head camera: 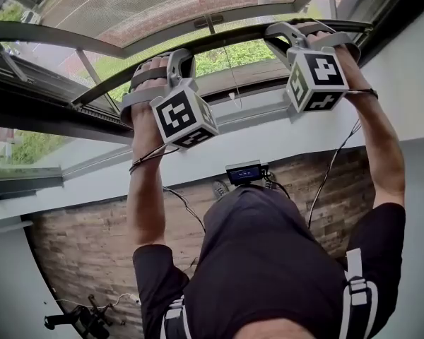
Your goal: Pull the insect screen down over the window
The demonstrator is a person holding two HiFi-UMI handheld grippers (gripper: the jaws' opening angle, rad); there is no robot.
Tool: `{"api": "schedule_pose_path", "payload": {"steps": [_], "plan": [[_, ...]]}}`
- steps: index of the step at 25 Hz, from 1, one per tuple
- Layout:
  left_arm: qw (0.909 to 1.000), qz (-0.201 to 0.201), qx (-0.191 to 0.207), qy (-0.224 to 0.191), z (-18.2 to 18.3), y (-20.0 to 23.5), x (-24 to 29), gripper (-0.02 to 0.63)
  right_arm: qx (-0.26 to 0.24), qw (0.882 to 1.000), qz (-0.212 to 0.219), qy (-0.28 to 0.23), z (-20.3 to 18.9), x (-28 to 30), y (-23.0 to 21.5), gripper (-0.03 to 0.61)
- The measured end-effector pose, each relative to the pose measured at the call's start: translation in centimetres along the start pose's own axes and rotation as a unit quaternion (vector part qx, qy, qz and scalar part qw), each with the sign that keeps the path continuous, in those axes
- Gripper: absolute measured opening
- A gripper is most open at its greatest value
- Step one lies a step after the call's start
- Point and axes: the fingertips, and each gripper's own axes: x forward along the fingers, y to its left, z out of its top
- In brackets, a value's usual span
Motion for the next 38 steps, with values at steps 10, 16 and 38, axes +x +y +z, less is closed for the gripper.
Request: {"api": "schedule_pose_path", "payload": {"steps": [10, 16, 38], "plan": [[0.9997, -0.013, -0.008, 0.018, -1.0, -3.8, 2.3, 0.021, 0.018, 1.000, 0.006, 0.011, -0.5, 2.5, 3.6, 0.021], [0.9976, -0.061, -0.021, 0.025, -1.9, -7.7, 4.2, 0.021, 0.026, 0.998, 0.048, 0.018, -1.3, 4.8, 7.3, 0.021], [0.9866, -0.148, -0.050, 0.049, -4.2, -17.4, 9.1, 0.021, 0.033, 0.991, 0.123, 0.041, -2.8, 11.3, 16.7, 0.021]]}}
